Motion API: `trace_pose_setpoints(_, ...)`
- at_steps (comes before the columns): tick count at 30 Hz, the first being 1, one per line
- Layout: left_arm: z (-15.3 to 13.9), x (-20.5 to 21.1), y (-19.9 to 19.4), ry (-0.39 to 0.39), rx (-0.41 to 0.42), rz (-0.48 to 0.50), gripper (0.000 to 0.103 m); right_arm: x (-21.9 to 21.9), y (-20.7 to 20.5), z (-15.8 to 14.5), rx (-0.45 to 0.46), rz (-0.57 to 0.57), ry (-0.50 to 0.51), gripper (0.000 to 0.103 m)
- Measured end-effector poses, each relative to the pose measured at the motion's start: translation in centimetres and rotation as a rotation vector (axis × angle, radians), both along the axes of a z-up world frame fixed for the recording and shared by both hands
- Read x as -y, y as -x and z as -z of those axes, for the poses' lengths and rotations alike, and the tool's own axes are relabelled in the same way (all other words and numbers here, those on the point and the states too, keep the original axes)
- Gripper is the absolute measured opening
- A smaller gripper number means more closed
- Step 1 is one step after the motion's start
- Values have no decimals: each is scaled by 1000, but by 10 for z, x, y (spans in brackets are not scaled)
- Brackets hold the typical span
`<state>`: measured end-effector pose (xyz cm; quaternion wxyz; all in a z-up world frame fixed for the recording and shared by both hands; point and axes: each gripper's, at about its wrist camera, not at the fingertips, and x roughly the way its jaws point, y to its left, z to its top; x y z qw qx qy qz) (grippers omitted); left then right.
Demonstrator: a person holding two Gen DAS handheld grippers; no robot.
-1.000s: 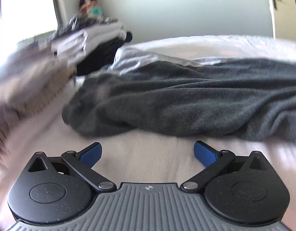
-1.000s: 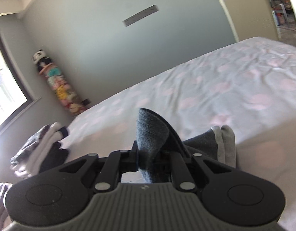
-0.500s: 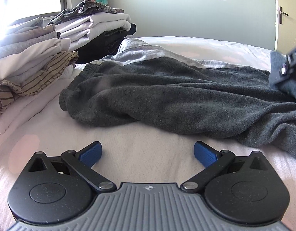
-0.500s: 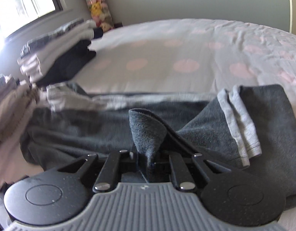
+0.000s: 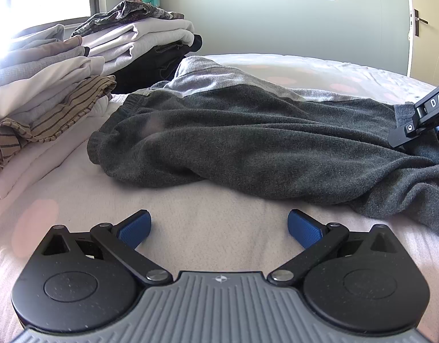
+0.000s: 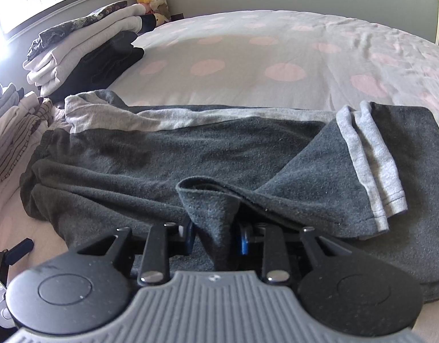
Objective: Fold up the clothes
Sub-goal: 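Fold the leg end over the sweatpants with the right tool and release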
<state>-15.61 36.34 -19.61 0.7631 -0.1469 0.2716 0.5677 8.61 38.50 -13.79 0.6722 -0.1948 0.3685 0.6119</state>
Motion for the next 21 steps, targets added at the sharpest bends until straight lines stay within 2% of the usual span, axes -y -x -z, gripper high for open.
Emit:
trace_pose_setpoints(17,-1,0,1,3,6,-1,103,-9,16,-10,100,13,72,34)
trace_pose_setpoints(18,0,0,1,3,7,0,103,-10,19,-12,107,9,76,35)
trace_pose_setpoints(21,-1,-1,1,4,8,0,103,-11,31,-22,134,-30,72,53)
